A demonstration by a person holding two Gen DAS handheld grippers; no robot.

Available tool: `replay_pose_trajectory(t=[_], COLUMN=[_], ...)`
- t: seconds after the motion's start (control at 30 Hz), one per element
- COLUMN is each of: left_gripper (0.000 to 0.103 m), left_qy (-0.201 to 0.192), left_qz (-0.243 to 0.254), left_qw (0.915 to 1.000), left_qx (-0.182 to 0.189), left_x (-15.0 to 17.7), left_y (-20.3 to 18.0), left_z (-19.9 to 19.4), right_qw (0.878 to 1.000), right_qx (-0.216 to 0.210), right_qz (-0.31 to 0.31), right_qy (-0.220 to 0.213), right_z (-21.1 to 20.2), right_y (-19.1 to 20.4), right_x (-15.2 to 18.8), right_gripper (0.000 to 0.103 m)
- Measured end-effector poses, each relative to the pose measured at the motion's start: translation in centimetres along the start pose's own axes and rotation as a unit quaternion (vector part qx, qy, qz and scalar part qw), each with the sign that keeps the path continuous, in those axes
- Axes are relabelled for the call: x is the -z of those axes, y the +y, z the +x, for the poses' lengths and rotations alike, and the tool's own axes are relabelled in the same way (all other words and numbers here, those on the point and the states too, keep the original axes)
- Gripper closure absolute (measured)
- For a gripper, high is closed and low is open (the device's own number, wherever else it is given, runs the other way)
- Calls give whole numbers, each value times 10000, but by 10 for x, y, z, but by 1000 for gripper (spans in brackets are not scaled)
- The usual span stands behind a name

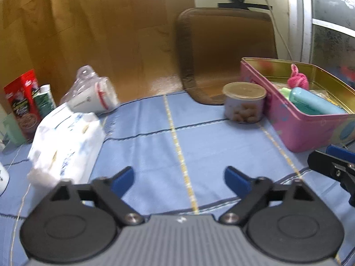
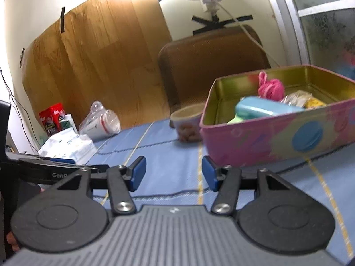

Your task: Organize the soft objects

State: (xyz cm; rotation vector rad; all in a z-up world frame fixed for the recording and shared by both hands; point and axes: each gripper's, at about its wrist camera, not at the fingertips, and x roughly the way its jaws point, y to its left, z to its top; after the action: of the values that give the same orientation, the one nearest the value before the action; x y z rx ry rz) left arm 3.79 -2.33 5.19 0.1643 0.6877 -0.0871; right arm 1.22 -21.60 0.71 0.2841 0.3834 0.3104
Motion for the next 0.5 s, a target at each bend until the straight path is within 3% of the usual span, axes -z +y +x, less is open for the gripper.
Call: replay_pose_trajectory(t=[0.1,0.5], left_gripper=[0,0], left_qy=[12,202], left_qz=[-89,-116], left_qw=[10000,9995], left_qx=[-29,-210], left_x=[5,21], left_y=[8,13], left_z=[-2,-3], right_qw=[9998,9993], right_qx=[50,298], right_qz=[138,221], right_qy=[96,-9], right_z=[-1,-13], right_y=[4,18], right_x=[2,5], right_gripper=[44,39])
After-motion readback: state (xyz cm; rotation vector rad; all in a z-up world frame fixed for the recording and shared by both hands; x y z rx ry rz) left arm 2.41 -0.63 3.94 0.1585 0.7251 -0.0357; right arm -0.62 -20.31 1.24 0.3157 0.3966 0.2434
